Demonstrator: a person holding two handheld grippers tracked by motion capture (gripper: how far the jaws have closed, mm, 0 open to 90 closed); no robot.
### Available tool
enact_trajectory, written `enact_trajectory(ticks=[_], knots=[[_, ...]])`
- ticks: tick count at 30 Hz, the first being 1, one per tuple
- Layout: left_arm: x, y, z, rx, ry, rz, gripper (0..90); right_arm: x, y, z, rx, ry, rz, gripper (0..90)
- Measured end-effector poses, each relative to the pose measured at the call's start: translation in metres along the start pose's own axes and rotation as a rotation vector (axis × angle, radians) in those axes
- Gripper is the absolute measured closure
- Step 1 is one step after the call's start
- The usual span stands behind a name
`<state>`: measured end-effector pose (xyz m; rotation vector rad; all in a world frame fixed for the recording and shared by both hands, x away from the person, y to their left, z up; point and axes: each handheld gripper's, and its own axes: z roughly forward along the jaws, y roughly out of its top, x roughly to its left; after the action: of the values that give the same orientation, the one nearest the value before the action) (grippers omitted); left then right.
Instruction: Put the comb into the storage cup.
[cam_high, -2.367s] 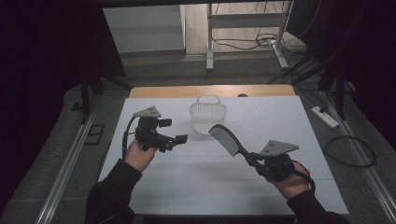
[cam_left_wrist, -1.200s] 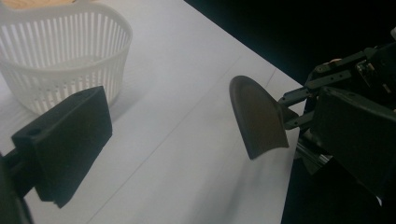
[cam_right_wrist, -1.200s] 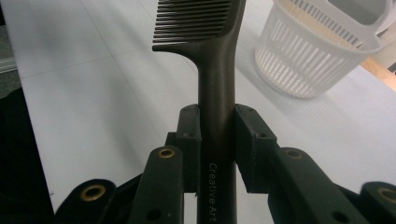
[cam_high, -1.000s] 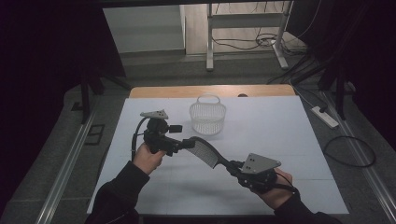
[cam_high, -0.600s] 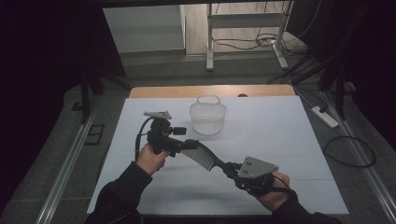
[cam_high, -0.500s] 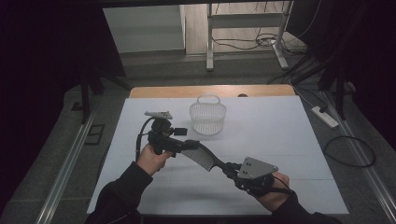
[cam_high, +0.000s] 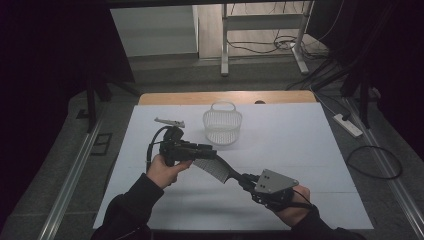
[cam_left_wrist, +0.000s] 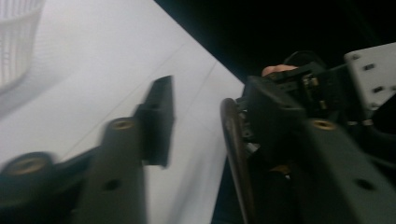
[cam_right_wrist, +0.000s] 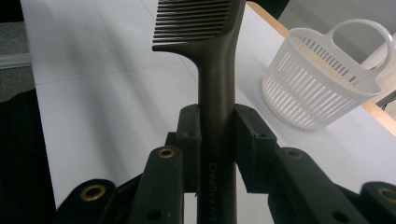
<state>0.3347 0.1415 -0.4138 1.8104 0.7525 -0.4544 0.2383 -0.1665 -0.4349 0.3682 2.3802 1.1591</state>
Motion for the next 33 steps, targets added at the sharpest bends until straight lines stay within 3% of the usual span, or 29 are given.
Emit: enact_trajectory(ticks=[4, 7, 13, 22, 33], knots=[[0.0023, -0.0007, -0.0011, -0.004, -0.038, -0.020, 68.5, -0.0002, -0.0004, 0.0002, 0.002, -0.003, -0.002, 72.1], [0.0030, -0.0010, -0.0012, 0.002, -0.045, -0.028, 79.1, -0.0011, -0.0012, 0.0007, 0.005, -0.009, -0.004, 72.1], [0.0055, -0.0022, -0.0006, 0.002, -0.084, -0.069, 82.2, -0.0012, -0.0023, 0.0016, 0.008, -0.013, -0.015, 72.0], [0.0063, -0.0039, 0.0015, -0.004, -0.089, -0.106, 83.8, -0.0023, -0.0064, 0.0051, 0.014, -0.015, -0.021, 70.8], [0.0032, 0.0005, -0.0083, -0.058, -0.049, -0.092, 83.8, -0.0093, -0.0081, 0.0056, 0.024, -0.023, 0.053, 47.6]])
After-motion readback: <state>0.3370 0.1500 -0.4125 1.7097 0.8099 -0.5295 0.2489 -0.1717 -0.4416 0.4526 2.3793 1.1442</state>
